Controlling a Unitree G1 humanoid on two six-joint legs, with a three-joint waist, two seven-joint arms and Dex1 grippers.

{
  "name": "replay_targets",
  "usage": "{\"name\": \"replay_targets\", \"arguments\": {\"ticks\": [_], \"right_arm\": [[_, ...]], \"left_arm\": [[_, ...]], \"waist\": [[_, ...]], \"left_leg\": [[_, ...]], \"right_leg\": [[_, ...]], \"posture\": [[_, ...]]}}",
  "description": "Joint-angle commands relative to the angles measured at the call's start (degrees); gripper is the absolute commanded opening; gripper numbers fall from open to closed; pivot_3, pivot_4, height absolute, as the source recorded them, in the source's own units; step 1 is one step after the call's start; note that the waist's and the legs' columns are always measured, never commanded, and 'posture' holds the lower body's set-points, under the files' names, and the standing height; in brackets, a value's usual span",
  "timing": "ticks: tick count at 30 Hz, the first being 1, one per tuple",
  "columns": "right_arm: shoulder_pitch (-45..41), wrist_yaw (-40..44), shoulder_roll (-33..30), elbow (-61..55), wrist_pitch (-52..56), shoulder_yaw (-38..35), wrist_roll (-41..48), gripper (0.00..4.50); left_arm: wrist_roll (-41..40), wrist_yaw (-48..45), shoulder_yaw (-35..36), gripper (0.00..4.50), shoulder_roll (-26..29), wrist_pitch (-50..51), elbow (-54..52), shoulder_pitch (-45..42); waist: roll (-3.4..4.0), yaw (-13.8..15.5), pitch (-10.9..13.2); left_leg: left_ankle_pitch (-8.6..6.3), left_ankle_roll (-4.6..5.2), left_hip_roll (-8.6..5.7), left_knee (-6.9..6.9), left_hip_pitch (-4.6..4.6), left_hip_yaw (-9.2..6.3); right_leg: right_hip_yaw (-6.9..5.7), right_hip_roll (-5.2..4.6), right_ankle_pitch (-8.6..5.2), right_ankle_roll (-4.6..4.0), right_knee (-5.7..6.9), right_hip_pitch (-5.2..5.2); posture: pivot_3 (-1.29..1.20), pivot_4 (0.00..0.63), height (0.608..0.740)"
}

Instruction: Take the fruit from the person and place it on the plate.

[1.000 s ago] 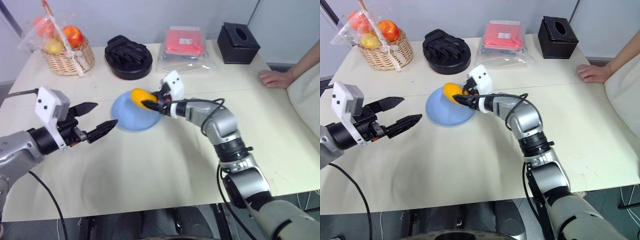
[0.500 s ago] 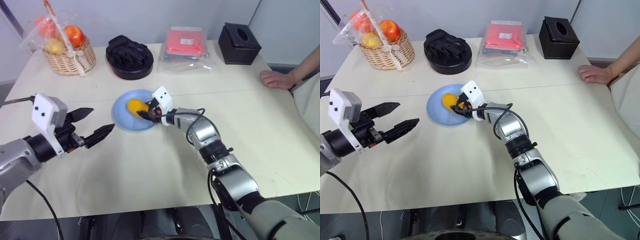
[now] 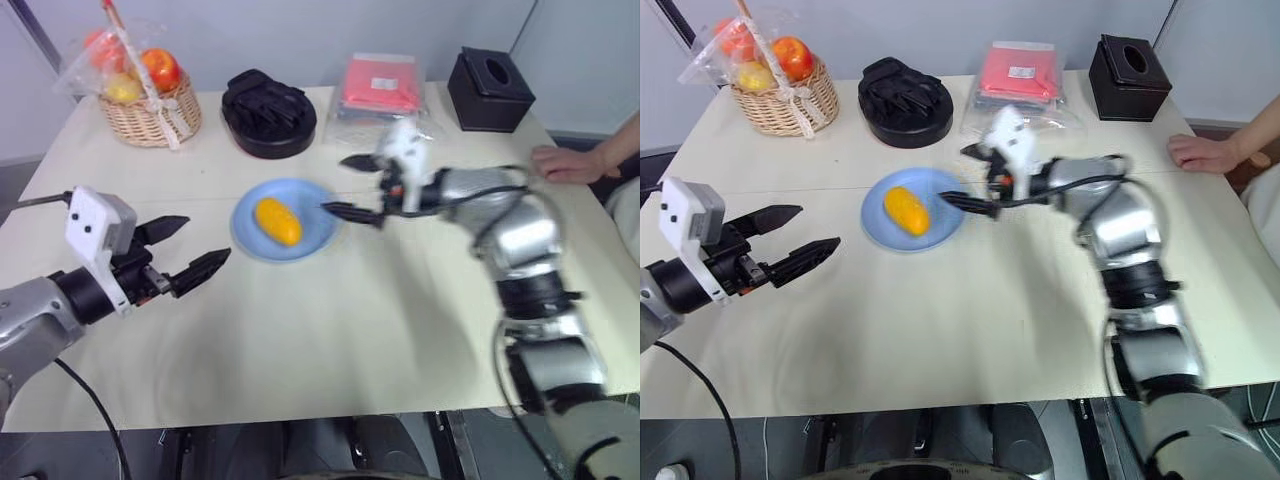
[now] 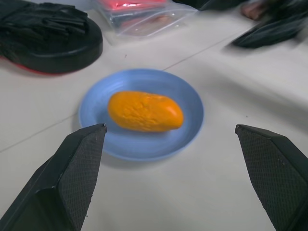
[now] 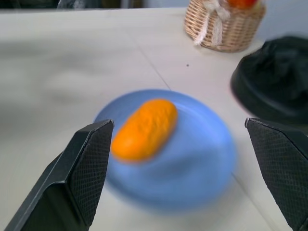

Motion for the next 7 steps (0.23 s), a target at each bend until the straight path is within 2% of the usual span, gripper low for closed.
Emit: {"name": "replay_targets", "arguments": {"ticks": [1,7], "right_arm": [[2.7,5.1,-5.6,-5.4,1.7,-2.4,3.2,4.48],[5.8,5.5,-13.5,-5.9,4.7,-8.1,5.3,4.48]], "left_arm": [[0.5,-1.2,1.1,4.50,0.6,-1.1,-0.5,0.3],[0.6,-2.0,1.7,4.50,0.7,-1.0,-0.2,0.7]], "waist": [[0.00,-0.2,0.0],[0.10,-0.1,0.1]], "left_leg": [[0.00,0.00,0.03,0.00,0.01,0.00],[0.00,0.00,0.08,0.00,0.04,0.05]], "right_leg": [[0.00,0.03,0.00,0.00,0.00,0.00],[0.05,0.09,0.00,-0.01,0.06,-0.03]], "posture": [[0.00,0.150,0.740],[0.00,0.150,0.740]]}}
